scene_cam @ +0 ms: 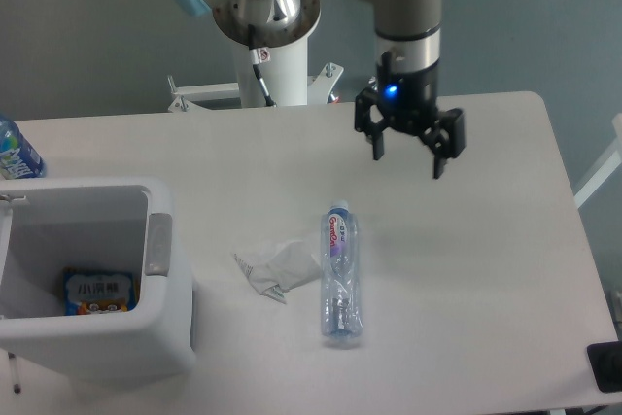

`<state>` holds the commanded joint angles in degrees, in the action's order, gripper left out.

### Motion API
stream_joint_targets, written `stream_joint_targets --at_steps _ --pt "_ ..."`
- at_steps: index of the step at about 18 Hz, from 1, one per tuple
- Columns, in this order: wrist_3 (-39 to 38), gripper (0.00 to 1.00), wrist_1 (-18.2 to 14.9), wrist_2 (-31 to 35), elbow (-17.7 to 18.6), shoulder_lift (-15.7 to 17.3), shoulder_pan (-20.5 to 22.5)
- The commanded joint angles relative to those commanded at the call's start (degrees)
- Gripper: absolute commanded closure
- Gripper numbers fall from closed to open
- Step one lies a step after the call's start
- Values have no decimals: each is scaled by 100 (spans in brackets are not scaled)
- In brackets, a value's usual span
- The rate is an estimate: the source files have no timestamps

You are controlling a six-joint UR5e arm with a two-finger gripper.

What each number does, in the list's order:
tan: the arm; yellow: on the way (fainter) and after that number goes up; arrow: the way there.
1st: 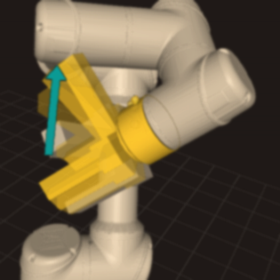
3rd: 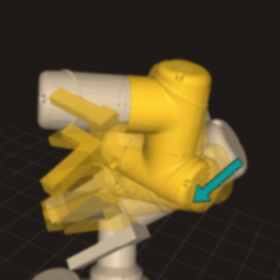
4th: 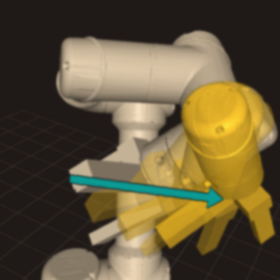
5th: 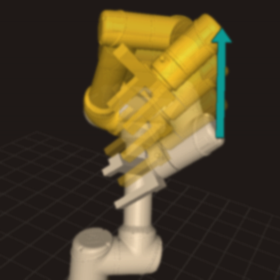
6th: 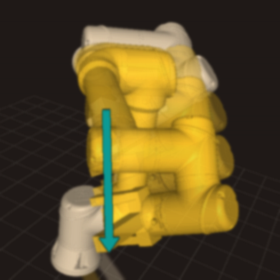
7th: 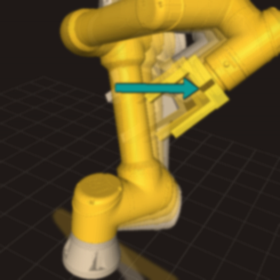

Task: Place the trash in the trash can
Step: 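Lower the gripper onto the crumpled white tissue and close on it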

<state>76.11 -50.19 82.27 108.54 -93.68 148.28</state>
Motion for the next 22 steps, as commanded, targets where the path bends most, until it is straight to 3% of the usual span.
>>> stream_joint_targets --at_steps 15,20,22 --pt "299 0 9 18 70 -1292 -1151" --pt "255 0 246 26 62 -1556 -1363" --pt "89 0 517 26 61 -1697 -1468"
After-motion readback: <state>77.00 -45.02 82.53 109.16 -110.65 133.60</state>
